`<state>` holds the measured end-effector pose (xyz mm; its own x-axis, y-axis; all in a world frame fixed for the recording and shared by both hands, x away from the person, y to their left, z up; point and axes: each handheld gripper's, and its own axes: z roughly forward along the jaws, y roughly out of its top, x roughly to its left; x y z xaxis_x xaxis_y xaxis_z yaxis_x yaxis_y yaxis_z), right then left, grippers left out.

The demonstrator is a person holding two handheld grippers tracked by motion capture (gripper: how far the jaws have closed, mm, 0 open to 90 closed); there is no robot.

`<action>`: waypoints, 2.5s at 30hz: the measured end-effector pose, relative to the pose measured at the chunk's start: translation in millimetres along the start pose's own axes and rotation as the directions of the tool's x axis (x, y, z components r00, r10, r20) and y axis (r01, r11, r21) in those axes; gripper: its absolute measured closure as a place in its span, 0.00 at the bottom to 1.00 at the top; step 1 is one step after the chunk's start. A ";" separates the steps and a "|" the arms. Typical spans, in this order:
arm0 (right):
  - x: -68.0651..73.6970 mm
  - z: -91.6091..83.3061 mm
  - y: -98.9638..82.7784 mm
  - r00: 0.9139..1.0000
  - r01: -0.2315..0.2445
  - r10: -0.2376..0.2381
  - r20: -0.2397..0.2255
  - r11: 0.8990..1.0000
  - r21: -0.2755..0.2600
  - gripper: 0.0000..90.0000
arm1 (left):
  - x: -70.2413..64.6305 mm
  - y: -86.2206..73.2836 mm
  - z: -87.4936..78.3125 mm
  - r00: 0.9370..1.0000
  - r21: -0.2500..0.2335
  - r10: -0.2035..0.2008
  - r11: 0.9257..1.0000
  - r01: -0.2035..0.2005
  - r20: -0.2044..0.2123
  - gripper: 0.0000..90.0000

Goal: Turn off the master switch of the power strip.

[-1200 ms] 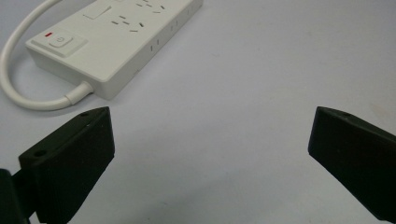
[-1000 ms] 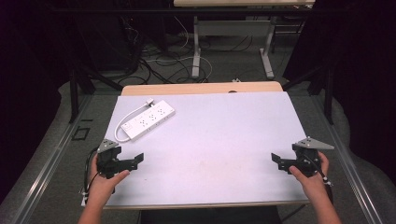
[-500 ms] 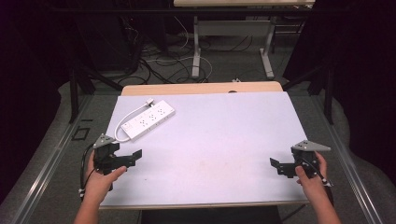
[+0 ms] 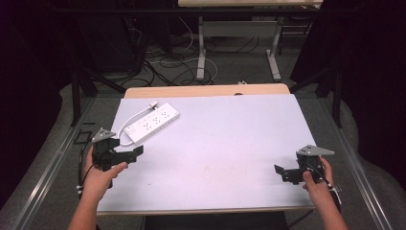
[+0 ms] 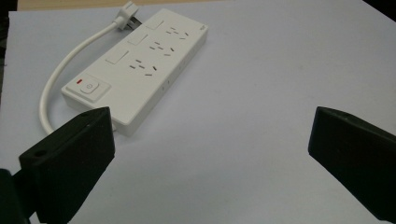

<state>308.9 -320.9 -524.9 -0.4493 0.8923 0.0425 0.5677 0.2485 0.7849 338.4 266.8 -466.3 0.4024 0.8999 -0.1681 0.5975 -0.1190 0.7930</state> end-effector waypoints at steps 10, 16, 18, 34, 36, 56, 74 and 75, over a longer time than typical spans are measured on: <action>0.5 0.7 -0.8 1.000 -0.011 0.011 -0.007 1.000 0.000 0.00 | 5.9 18.8 -1.4 0.999 0.007 -0.030 1.000 0.030 -0.040 0.01; 0.6 1.9 -1.5 1.000 -0.017 0.016 -0.005 1.000 -0.005 0.00 | 10.6 27.9 -2.6 0.998 -0.003 -0.042 0.999 0.042 -0.048 0.01; 0.1 1.6 -1.5 1.000 -0.018 0.018 -0.013 1.000 0.000 0.00 | 12.4 31.0 -3.5 0.998 -0.006 -0.037 0.999 0.037 -0.054 0.02; -1.3 4.2 -3.8 1.000 -0.029 0.029 -0.008 1.000 -0.002 0.00 | 21.3 55.6 0.6 0.995 0.002 -0.029 1.000 0.029 -0.093 0.04; -1.8 4.0 -3.8 1.000 -0.026 0.026 -0.017 1.000 0.003 0.00 | 22.8 59.2 1.9 0.995 0.016 -0.028 0.999 0.029 -0.096 0.05; -3.7 6.8 -6.3 0.999 -0.033 0.033 -0.013 0.999 0.014 0.00 | 36.1 81.6 21.7 0.986 0.034 -0.031 0.999 0.037 -0.161 0.09; -3.7 10.4 -8.4 0.999 -0.036 0.037 -0.013 0.999 0.023 0.00 | 55.9 86.2 42.8 0.968 0.030 -0.087 0.995 0.097 -0.235 0.11; -3.5 10.8 -8.6 0.999 -0.035 0.036 -0.016 0.999 0.025 0.00 | 56.8 86.4 43.2 0.967 0.033 -0.086 0.995 0.097 -0.239 0.13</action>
<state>313.0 -322.1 -538.5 -0.4396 0.8946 0.0802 0.6004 0.2263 0.7670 442.8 289.5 -432.7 0.1716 0.9809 -0.0911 0.6566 -0.0449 0.7529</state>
